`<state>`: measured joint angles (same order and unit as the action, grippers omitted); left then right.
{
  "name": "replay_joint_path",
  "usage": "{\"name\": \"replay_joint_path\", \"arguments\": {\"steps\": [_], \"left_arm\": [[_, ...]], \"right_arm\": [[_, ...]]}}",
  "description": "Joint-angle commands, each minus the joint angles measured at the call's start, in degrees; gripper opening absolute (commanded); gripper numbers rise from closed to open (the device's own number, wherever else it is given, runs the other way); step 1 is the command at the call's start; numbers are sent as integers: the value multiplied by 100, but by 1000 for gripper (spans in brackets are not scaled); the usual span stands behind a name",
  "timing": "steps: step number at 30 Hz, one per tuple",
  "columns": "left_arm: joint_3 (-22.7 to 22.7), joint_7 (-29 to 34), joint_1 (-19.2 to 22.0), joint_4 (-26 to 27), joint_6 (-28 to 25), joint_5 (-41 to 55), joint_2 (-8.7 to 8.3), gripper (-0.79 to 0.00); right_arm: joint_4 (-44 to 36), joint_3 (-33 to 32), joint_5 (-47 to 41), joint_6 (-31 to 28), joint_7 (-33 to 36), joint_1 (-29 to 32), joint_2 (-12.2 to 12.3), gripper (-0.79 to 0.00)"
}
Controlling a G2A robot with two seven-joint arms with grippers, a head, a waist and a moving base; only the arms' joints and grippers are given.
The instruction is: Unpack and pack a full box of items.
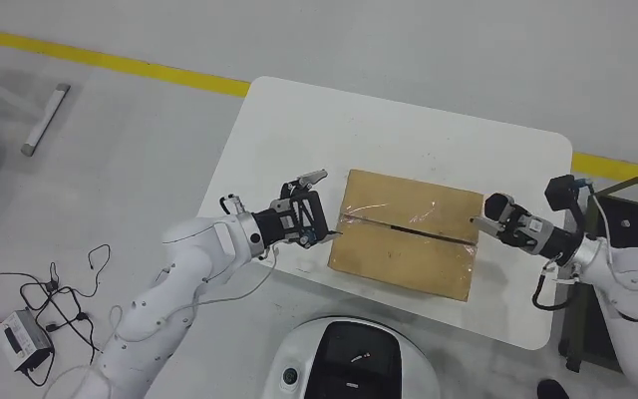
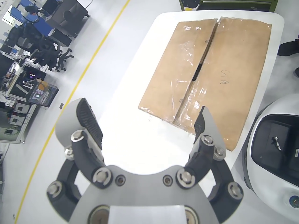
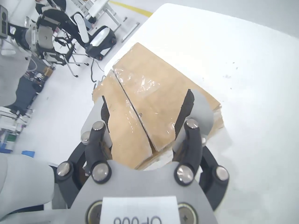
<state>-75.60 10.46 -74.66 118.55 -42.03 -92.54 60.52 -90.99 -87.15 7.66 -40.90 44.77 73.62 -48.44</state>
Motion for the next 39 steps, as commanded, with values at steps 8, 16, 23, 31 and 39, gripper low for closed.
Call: {"name": "replay_joint_path", "arguments": {"steps": [8, 16, 23, 31, 39], "left_arm": [[-31, 16, -58, 18, 66, 30, -16, 0], [-25, -5, -13, -51, 133, 107, -19, 0], [-23, -4, -4, -58, 132, 112, -21, 0], [-23, -4, -4, -58, 132, 112, -21, 0], [-23, -4, -4, -58, 132, 112, -21, 0]], "right_arm": [[391, 763, -1136, 720, 1256, -959, -48, -222], [532, 1048, -1432, 1182, 2415, -1529, -28, 0], [532, 1048, -1432, 1182, 2415, -1529, -28, 0], [307, 1096, -1543, 2047, 2370, -1527, -25, 0], [146, 1267, -1883, 3325, 2948, -1693, -16, 0]]}}
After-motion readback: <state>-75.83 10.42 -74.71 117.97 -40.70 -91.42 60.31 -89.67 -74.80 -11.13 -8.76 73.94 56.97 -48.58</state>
